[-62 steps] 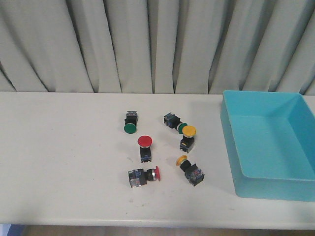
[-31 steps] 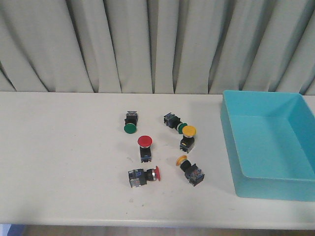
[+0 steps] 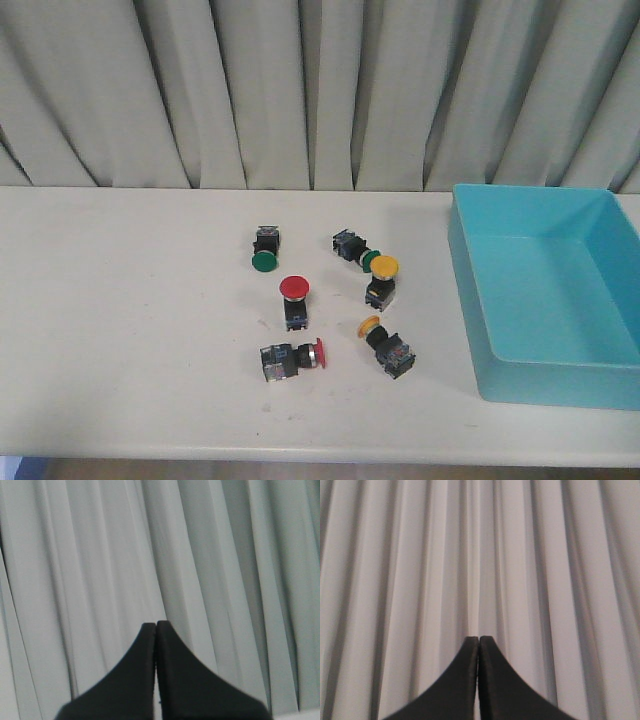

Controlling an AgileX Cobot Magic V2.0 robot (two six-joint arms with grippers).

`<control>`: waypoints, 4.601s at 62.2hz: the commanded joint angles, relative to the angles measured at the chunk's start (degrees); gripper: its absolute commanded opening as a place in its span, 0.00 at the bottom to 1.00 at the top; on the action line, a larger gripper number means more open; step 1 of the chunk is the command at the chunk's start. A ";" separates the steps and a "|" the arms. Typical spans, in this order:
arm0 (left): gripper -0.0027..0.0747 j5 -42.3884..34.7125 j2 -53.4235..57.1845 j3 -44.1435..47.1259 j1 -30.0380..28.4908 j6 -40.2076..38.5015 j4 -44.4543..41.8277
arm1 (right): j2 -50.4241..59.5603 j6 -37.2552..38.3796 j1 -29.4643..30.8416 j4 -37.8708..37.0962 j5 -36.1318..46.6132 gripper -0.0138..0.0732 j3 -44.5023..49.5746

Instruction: Pick red and yellow buttons and place in box

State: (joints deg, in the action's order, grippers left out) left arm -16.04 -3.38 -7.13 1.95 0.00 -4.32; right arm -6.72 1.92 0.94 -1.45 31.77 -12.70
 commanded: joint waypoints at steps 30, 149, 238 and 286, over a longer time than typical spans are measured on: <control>0.03 7.35 -46.24 -38.71 6.59 -12.40 0.21 | -42.14 4.31 -1.33 -5.73 -29.94 0.16 -35.13; 0.77 45.71 -111.79 -88.52 29.44 -6.92 5.10 | -61.21 4.21 -7.94 -3.85 -41.13 0.84 -35.33; 0.07 50.47 -118.18 -88.51 29.38 -10.98 4.66 | -61.21 4.16 -7.94 -2.77 -42.88 0.84 -35.33; 0.02 62.21 -96.19 -88.51 29.44 17.34 36.41 | -61.11 -20.04 -31.32 -2.99 -29.60 0.84 -27.82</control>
State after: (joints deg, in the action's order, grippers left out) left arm 44.22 -102.92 -93.82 31.26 7.32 22.82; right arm -69.13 -17.17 -28.12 -4.04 -2.38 -39.06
